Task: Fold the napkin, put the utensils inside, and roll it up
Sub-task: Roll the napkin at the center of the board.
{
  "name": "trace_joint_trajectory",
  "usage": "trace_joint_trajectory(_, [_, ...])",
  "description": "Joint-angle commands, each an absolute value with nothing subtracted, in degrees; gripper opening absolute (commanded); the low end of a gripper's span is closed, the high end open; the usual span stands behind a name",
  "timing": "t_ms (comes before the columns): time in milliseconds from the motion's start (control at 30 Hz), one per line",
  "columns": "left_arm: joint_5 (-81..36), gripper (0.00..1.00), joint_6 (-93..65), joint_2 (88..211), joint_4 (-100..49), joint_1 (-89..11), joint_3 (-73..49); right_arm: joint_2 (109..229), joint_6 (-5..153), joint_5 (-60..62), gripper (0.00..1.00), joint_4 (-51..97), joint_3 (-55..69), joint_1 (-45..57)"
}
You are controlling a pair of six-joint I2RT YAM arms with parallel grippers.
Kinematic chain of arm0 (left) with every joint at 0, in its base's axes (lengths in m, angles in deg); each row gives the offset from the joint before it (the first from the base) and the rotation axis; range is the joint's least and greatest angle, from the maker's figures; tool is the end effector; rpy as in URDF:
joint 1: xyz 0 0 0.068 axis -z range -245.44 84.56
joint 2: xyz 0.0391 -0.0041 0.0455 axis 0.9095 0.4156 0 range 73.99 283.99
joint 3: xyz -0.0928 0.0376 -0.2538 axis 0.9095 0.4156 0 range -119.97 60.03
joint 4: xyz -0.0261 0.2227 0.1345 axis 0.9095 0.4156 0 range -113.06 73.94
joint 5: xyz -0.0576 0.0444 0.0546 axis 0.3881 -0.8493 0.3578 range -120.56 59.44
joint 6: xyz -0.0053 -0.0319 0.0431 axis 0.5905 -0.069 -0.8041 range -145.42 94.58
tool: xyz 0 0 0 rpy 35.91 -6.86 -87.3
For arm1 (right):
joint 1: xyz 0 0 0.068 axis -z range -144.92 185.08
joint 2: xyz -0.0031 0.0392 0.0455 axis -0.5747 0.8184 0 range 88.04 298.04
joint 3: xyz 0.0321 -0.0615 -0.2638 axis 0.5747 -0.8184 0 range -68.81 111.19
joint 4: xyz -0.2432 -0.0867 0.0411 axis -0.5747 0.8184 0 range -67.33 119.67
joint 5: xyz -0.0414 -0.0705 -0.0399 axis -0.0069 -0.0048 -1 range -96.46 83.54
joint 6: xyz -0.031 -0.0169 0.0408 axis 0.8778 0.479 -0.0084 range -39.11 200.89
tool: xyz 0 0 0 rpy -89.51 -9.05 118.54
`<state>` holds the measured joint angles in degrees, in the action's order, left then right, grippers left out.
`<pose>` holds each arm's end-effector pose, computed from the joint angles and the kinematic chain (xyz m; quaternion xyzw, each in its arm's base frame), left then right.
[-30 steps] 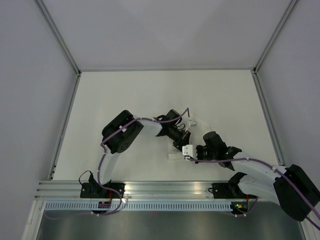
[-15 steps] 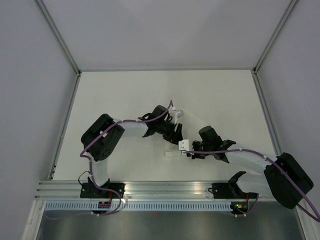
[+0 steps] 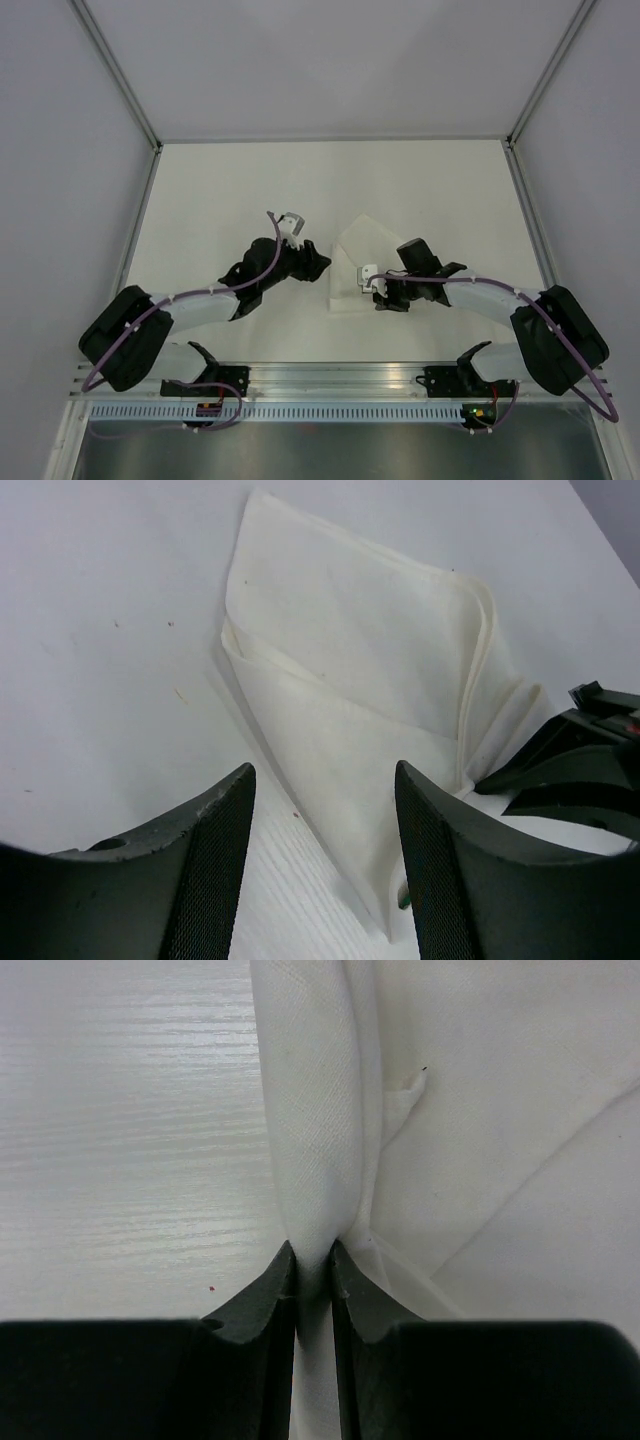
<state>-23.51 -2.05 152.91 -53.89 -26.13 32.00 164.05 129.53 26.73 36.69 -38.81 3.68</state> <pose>0.2085 -0.1764 0.1829 0.1483 0.8051 -0.3406 0.4625 0.1789 0.1320 0.1451 -0.6518 0.6616 0.2356 0.2863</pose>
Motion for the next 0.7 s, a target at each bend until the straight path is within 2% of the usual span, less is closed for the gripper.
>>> trace_joint_trajectory(0, [-33.01, 0.63, -11.31, 148.62, -65.59, -22.13, 35.59, 167.49, 129.84, 30.80, 0.01, 42.96, -37.18, 5.63])
trace_joint_trajectory(200, [-45.92, 0.66, -29.43, 149.40, -67.52, -8.15, 35.51, 172.32, 131.43, 33.97, 0.01, 47.36, -33.49, 8.88])
trace_joint_trajectory(400, [-47.78, 0.68, -42.55, 153.26, -65.52, 0.38, 33.14, 177.42, 133.10, 36.17, 0.01, 51.58, -29.70, 10.64])
trace_joint_trajectory(667, [-47.52, 0.69, -52.22, 165.30, -60.06, 9.35, 26.73, 179.97, 133.71, 37.31, 0.00, 53.43, -27.94, 12.22])
